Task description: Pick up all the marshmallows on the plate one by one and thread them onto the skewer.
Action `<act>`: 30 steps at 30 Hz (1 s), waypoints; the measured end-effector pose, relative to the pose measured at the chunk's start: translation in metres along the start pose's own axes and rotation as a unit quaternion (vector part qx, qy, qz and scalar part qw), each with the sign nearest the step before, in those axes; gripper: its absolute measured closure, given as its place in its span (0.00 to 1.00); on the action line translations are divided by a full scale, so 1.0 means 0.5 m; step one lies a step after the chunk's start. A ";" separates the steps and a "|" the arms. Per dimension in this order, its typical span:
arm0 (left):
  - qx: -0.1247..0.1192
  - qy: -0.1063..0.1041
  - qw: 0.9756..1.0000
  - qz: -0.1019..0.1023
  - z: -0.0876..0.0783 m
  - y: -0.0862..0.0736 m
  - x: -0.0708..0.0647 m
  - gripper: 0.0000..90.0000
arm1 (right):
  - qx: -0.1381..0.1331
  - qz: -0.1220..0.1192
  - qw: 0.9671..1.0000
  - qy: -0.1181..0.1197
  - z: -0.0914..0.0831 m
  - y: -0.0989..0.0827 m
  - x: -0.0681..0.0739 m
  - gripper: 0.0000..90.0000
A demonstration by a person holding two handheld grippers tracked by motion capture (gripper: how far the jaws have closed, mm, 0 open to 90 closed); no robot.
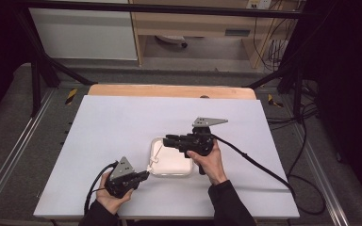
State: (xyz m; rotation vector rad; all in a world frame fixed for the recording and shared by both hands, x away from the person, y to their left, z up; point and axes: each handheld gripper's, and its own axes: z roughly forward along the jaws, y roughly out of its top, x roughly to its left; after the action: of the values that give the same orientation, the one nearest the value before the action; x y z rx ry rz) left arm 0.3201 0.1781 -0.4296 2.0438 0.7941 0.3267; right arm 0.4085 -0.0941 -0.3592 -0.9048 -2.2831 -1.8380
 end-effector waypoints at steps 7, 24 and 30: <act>0.001 0.000 1.000 0.000 0.001 0.000 -0.001 0.99 | 0.004 0.006 1.000 0.007 0.009 -0.005 -0.003 0.81; 0.033 0.006 0.999 0.024 0.010 -0.001 -0.007 0.99 | 0.039 -0.003 0.999 0.020 0.021 -0.024 0.000 0.87; 0.032 0.010 0.999 0.026 0.008 -0.001 -0.008 0.99 | 0.040 -0.001 0.999 0.031 0.025 -0.031 0.002 0.89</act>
State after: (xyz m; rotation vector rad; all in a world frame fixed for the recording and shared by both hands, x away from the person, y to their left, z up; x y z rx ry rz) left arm 0.3189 0.1731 -0.4322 2.1262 0.7737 0.3568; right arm 0.4038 -0.0839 -0.3756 -0.8234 -2.3026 -1.7351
